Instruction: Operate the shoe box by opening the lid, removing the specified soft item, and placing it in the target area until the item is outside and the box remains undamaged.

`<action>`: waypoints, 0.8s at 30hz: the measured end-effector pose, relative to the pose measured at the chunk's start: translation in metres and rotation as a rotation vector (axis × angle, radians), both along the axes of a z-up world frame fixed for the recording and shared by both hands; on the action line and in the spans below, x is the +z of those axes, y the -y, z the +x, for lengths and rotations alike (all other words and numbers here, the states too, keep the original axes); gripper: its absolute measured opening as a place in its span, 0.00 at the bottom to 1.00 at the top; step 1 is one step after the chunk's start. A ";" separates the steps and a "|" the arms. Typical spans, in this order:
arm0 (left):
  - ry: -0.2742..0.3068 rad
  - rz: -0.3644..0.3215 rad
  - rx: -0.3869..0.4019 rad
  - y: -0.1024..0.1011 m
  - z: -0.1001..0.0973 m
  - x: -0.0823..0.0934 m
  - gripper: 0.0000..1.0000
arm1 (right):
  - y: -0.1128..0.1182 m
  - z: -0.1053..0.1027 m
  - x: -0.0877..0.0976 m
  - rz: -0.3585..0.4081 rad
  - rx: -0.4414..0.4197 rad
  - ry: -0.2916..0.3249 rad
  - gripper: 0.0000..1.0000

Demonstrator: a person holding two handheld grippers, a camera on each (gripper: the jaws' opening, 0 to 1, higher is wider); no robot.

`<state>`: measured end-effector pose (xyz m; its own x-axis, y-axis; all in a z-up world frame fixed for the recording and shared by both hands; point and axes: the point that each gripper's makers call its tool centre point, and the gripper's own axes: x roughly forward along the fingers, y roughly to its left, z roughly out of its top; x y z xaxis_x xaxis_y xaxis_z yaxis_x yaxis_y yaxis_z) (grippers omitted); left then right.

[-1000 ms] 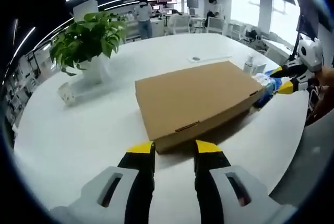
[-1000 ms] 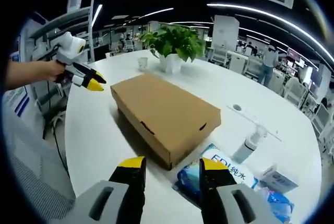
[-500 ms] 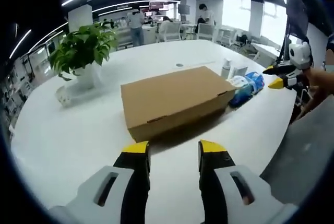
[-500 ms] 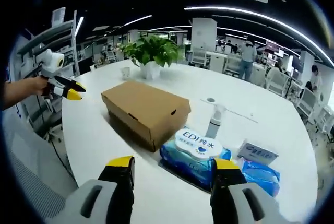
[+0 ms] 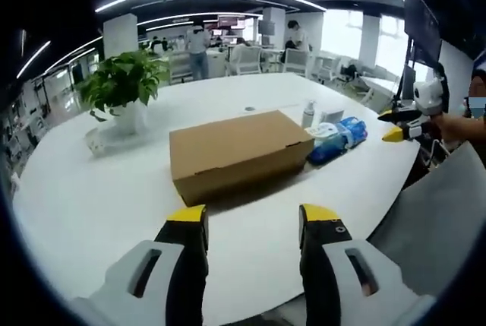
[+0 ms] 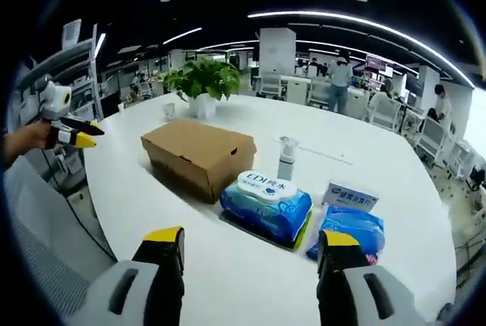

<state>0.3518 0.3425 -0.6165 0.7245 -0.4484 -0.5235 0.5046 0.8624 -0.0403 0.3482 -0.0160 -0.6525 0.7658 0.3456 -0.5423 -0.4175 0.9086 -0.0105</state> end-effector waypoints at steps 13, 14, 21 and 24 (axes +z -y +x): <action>0.055 -0.007 0.008 0.012 -0.046 0.020 0.60 | 0.013 -0.048 0.018 -0.035 0.006 0.031 0.89; 0.061 -0.015 0.012 0.012 -0.048 0.021 0.61 | 0.014 -0.050 0.019 -0.037 0.000 0.037 0.90; 0.076 -0.014 0.019 0.018 -0.065 0.020 0.77 | 0.020 -0.066 0.026 0.011 -0.044 0.054 0.99; 0.070 -0.037 0.012 0.025 -0.069 0.019 0.84 | 0.022 -0.074 0.025 0.043 -0.064 0.039 0.99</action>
